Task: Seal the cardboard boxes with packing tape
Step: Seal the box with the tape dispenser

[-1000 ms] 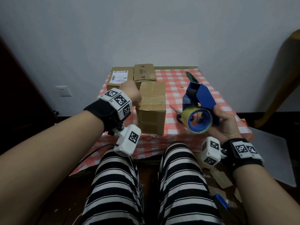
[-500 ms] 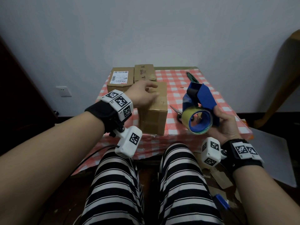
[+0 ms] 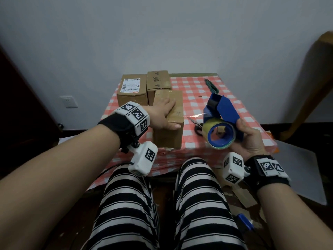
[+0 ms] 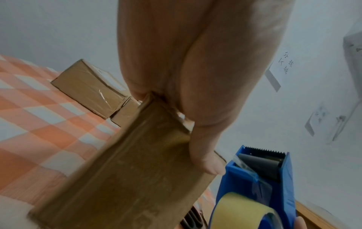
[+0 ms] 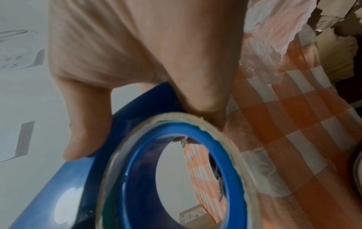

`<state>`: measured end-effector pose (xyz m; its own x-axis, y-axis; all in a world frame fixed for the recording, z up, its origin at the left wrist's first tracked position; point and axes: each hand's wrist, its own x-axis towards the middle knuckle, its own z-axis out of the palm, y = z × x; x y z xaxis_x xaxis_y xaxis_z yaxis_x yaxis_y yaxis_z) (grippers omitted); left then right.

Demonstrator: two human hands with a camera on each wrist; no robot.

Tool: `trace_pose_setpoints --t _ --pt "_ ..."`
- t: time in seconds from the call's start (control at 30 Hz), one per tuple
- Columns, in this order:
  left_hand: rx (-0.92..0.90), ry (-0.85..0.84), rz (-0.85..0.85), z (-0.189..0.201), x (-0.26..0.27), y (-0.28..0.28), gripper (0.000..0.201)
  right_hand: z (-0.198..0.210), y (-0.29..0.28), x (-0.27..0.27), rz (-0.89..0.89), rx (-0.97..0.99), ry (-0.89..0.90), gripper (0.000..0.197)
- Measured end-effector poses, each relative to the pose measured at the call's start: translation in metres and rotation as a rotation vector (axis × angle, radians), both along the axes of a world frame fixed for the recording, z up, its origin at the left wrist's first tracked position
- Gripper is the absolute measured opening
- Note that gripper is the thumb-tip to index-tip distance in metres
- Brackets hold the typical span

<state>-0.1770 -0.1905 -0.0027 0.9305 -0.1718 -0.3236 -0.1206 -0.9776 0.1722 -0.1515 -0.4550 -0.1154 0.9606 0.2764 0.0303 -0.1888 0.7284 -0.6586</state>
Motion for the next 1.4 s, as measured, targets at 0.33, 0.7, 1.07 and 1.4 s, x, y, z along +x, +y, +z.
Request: trace_pose_setpoints --t 0.33,0.7,1.07,1.4 --pt "0.239 0.032 -0.019 -0.003 0.0 -0.011 0.099 0.0 0.003 -0.002 -0.045 -0.028 0.05 0.085" --pt "-0.174 0.102 0.135 0.016 -0.003 -0.007 0.057 -0.003 0.01 -0.005 -0.064 -0.014 0.119 0.071" --pt "-0.104 -0.075 0.254 -0.003 0.011 -0.018 0.051 -0.006 0.008 -0.004 -0.051 0.001 0.124 0.069" --pt "-0.065 -0.135 0.245 -0.009 0.011 -0.02 0.051 -0.008 0.007 -0.002 -0.036 0.056 0.143 0.09"
